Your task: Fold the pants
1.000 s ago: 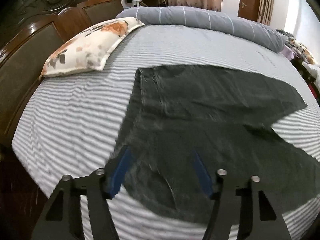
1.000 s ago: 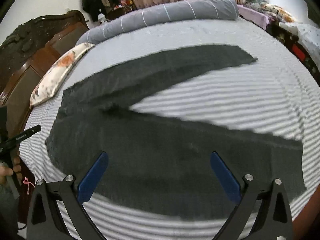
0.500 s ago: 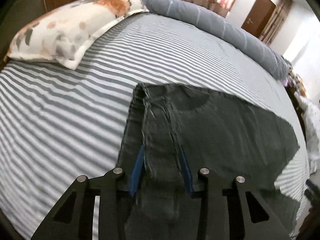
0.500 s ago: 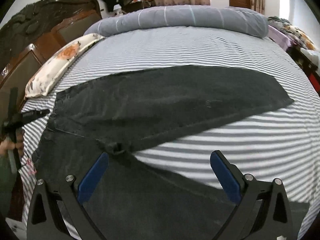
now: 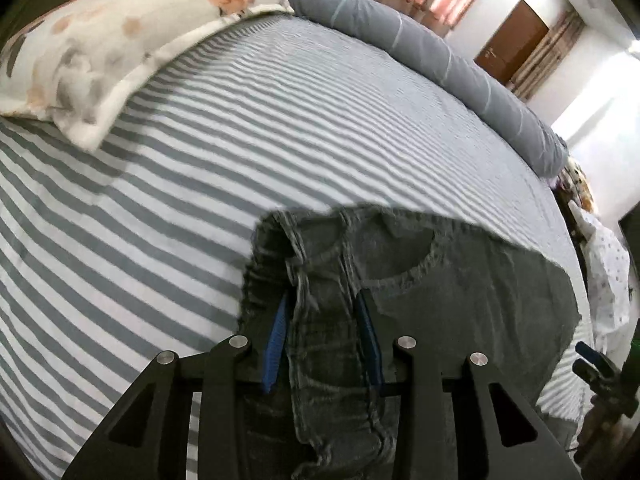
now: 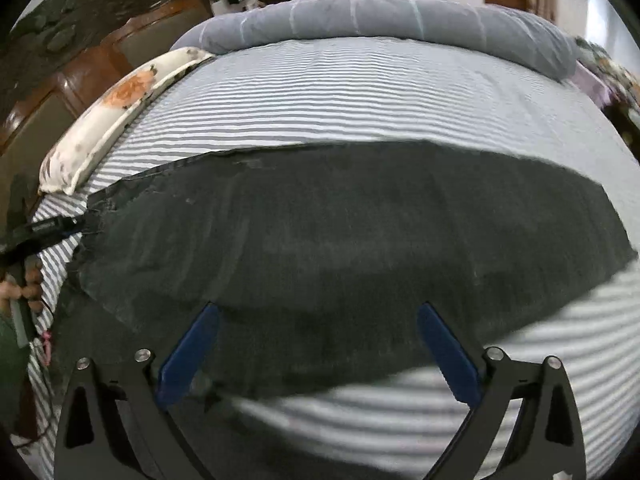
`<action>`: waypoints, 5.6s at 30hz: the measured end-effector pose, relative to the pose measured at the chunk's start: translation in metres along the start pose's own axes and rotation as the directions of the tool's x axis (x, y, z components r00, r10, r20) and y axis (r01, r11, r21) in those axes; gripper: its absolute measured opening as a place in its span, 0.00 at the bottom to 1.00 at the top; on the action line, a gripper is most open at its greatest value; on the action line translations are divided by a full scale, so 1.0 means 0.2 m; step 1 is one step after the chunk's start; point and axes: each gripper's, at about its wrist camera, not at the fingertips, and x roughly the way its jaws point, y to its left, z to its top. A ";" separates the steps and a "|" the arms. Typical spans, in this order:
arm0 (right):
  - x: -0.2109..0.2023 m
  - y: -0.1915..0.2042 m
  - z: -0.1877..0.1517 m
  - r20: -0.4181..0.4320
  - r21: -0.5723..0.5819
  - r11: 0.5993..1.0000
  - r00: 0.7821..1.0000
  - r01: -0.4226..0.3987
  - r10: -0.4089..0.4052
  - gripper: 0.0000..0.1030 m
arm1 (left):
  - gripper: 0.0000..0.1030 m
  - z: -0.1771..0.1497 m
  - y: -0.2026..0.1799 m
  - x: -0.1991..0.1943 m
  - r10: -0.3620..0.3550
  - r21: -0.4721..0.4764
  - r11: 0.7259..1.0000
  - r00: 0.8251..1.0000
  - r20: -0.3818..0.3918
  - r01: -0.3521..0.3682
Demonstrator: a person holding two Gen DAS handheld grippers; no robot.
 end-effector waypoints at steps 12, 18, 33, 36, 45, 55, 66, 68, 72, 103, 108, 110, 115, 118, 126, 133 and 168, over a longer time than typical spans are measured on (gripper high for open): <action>0.37 -0.06 0.63 -0.076 -0.288 0.957 0.997 -0.029 0.007 0.87 | 0.35 0.14 -0.01 0.14 0.008 -0.074 0.997 1.000 0.010 -0.007; 0.64 -0.15 0.72 -0.208 -0.334 0.938 0.978 -0.089 0.018 0.66 | 0.35 0.12 -0.02 0.13 0.019 -0.074 0.997 0.999 0.049 -0.015; 0.68 -0.16 0.65 -0.258 -0.419 0.885 0.961 -0.204 0.100 0.14 | 0.15 0.07 -0.02 0.08 0.080 -0.060 0.996 0.988 0.135 -0.072; 0.63 -0.12 0.64 -0.218 -0.438 0.883 0.973 -0.170 0.079 0.07 | 0.13 0.07 -0.02 0.07 0.074 -0.081 0.995 0.987 0.141 -0.063; 0.66 -0.07 0.69 -0.140 -0.450 0.890 0.990 -0.069 0.006 0.03 | 0.09 0.08 -0.01 0.06 0.082 -0.088 0.994 0.978 0.190 -0.066; 0.71 -0.12 0.69 -0.160 -0.397 0.915 0.987 -0.072 0.008 0.08 | 0.08 0.05 -0.03 0.01 0.136 -0.115 0.988 0.941 0.311 -0.105; 0.69 -0.11 0.69 -0.168 -0.388 0.921 0.986 -0.042 -0.026 0.20 | 0.19 0.09 0.00 0.04 0.113 -0.038 0.993 0.986 0.123 -0.109; 0.68 -0.12 0.69 -0.164 -0.389 0.921 0.986 -0.036 -0.031 0.30 | 0.20 0.08 0.01 0.02 0.086 -0.021 0.996 0.990 0.113 -0.084; 0.67 -0.14 0.69 -0.181 -0.390 0.919 0.983 -0.059 -0.014 0.33 | 0.24 0.08 0.04 0.04 0.009 -0.046 0.999 0.999 0.046 -0.007; -0.42 -0.08 0.22 0.050 -0.446 0.895 0.998 -0.011 0.038 0.03 | 0.07 -0.02 -0.15 -0.55 -0.122 -0.009 0.992 0.965 0.230 0.127; -0.58 -0.10 -0.12 0.042 -0.394 0.919 0.998 -0.018 0.037 0.03 | 0.07 -0.23 -0.20 -0.73 -0.123 0.076 0.991 0.972 0.200 0.110; -0.60 -0.13 -0.24 0.019 -0.362 0.932 0.999 -0.028 0.038 0.03 | 0.07 -0.34 -0.22 -0.78 -0.123 0.098 0.989 0.977 0.172 0.107; -0.63 -0.21 -0.52 -0.024 -0.277 0.960 1.000 -0.022 0.016 0.00 | 0.07 -0.62 -0.21 -0.84 -0.080 0.138 0.988 0.993 0.088 0.067; -0.60 -0.28 -0.65 -0.066 -0.215 0.976 0.998 -0.031 0.017 0.00 | 0.07 -0.79 -0.19 -0.80 -0.041 0.146 0.989 0.999 0.031 0.036; -0.56 -0.33 -0.88 -0.114 0.056 0.986 0.980 -0.155 0.160 0.05 | 0.07 -1.03 -0.12 -0.69 0.030 0.083 0.996 0.997 -0.074 -0.023; -0.58 -0.30 -0.93 -0.082 0.151 0.970 0.975 -0.191 0.204 0.19 | 0.39 -1.11 -0.08 -0.80 -0.071 -0.054 0.996 0.994 -0.083 0.067; -0.10 -0.64 -0.31 -0.105 0.405 0.886 0.974 0.225 -0.199 0.14 | 0.32 -1.01 -0.01 -0.53 -0.175 -0.487 0.856 0.983 0.047 0.175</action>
